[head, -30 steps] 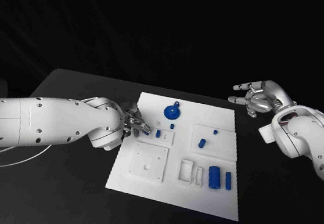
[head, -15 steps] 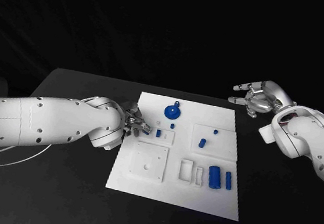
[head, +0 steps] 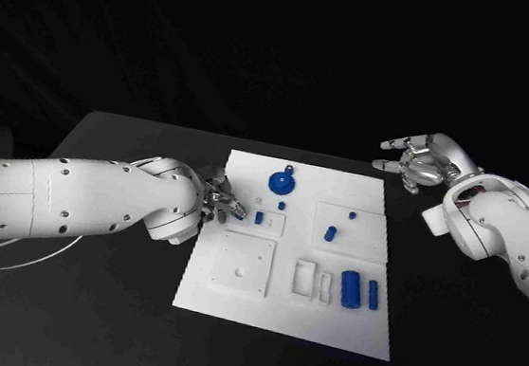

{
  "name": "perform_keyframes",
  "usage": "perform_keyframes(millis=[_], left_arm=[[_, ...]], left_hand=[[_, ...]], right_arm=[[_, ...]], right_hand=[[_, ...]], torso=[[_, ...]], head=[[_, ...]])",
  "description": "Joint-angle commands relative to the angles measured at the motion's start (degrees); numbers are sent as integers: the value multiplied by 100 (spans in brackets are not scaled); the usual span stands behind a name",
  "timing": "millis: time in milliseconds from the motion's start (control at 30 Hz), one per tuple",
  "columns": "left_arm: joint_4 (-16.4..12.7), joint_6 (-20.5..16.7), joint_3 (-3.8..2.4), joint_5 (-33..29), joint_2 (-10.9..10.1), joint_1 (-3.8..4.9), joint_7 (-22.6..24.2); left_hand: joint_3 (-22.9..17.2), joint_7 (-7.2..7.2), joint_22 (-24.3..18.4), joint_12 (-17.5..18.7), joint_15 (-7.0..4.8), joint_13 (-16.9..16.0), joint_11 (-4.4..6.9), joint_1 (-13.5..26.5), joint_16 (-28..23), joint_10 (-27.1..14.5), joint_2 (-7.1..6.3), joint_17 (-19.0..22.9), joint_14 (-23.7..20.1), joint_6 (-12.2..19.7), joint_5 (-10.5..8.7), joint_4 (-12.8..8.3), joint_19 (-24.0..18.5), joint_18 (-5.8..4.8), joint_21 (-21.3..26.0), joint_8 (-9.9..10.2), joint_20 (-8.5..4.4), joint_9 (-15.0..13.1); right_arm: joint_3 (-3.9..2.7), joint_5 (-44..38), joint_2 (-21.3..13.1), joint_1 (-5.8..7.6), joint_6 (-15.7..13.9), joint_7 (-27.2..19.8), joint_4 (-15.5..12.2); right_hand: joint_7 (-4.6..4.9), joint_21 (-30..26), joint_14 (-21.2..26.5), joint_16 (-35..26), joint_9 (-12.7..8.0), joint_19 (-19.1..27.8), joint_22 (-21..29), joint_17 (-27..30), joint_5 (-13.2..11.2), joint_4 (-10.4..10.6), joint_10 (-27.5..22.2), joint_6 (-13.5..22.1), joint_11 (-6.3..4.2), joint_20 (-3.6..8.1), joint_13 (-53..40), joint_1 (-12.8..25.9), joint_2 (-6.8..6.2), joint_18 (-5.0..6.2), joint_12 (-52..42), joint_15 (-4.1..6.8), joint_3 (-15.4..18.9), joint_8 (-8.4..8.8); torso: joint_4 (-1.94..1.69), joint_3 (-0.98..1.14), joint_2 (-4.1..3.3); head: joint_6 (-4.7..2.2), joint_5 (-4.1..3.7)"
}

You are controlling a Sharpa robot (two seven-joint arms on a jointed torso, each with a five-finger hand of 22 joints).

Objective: Assemble the parts on the task board

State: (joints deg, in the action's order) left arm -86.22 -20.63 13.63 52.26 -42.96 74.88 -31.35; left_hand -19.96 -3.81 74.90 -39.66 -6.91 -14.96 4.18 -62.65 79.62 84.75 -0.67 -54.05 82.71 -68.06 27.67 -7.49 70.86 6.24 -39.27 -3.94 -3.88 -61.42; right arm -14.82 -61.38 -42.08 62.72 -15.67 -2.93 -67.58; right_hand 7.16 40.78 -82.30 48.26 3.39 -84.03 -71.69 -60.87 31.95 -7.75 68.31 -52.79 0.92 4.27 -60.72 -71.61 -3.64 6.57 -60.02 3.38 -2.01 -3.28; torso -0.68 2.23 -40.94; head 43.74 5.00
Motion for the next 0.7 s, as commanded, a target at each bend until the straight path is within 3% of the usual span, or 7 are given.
perform_keyframes(millis=[33, 400, 533, 700], left_arm=[[18, 191, 22, 37, 0, -27, -107], [40, 267, 22, 33, 40, -27, -149], [40, 373, 22, 28, 62, -27, -211], [42, 459, 22, 26, 77, -27, -258]], left_hand=[[-38, 712, 104, -31, 12, 5, 98, -71, 33, 208, 58, -3, 38, -1238, 24, -73, 10, 44, -28, -15, 48, -7], [-46, 711, 100, -37, 15, 34, 97, -49, 28, 208, 85, 10, 35, -1228, -10, -66, 0, 76, -41, -12, 78, -15], [-34, 697, 95, 9, 17, 66, 91, -48, -17, 207, 192, 85, 22, -1167, -273, 20, -6, 86, -33, -5, 80, -16], [-25, 694, 93, 24, 17, 76, 88, -67, -34, 208, 209, 108, 21, -1147, -314, 44, -7, 82, -26, -8, 75, -18]], right_arm=[[-3, -27, 6, -7, 44, -28, -1], [-3, -27, 13, -15, 51, -30, 4], [-3, -27, 16, -18, 54, -32, 6], [-3, -27, 16, -20, 56, -34, 6]], right_hand=[[-1, -15, -7, -23, 9, -295, -4, 8, 40, 0, -9, -48, -29, 42, 1, 60, -10, 89, 33, 26, -44, -15], [-2, -19, -8, -20, 9, -295, -3, 6, 53, -5, -11, -53, -29, 42, 4, 63, -11, 89, 37, 26, -53, -16], [-2, -19, -9, -22, 9, -296, -3, 7, 66, -7, -7, -55, -30, 43, -1, 69, -12, 88, 32, 26, -59, -15], [-2, -19, -9, -22, 9, -296, -3, 7, 66, -7, -7, -55, -30, 43, -1, 69, -12, 88, 32, 26, -59, -15]], torso=[[5, 1, 0], [6, 1, 0], [9, 4, 1], [8, 7, 1]], head=[[-1, 4], [-8, 0], [-6, 0], [-3, 1]])
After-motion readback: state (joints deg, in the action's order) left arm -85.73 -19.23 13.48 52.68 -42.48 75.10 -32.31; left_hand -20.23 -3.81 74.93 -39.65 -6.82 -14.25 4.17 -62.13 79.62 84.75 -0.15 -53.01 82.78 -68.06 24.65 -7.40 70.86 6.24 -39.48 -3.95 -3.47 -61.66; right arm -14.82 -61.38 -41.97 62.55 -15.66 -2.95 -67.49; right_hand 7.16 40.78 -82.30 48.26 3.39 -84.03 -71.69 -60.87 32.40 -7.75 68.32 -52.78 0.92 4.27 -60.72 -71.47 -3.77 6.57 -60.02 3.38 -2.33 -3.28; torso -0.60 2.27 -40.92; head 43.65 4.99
